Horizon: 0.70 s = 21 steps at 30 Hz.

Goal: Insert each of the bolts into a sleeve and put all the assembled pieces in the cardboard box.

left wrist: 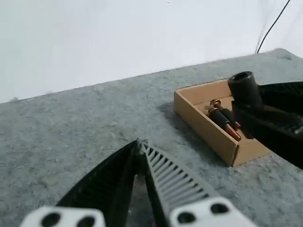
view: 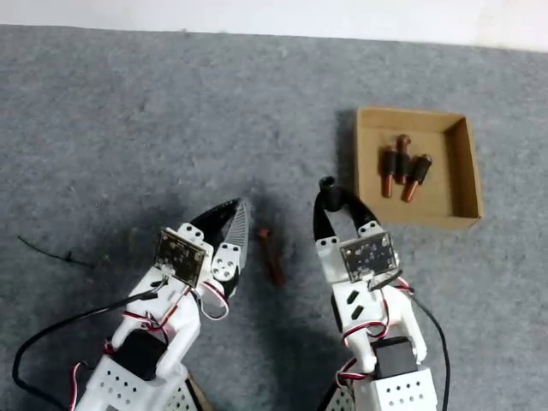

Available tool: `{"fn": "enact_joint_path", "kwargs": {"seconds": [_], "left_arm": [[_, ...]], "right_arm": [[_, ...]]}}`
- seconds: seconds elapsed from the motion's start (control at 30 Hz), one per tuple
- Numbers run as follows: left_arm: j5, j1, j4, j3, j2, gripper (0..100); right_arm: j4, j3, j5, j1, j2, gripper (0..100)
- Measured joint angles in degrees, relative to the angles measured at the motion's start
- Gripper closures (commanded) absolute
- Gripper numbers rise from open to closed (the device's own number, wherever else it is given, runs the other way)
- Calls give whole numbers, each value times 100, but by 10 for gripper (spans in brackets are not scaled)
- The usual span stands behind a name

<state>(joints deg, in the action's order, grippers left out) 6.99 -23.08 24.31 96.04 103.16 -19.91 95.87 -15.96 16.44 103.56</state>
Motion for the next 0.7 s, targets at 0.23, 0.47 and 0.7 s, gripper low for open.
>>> {"fn": "enact_joint_path", "kwargs": {"seconds": [0.23,0.47,0.7], "left_arm": [[1741,-44,756,-281,9,993],[1969,-88,1116,-677,-545,993],[1969,-448,1108,-1697,-2936,989]], "right_arm": [[0,0,0,9,0,993],[0,0,0,9,0,993],[0,0,0,9,0,993]]}}
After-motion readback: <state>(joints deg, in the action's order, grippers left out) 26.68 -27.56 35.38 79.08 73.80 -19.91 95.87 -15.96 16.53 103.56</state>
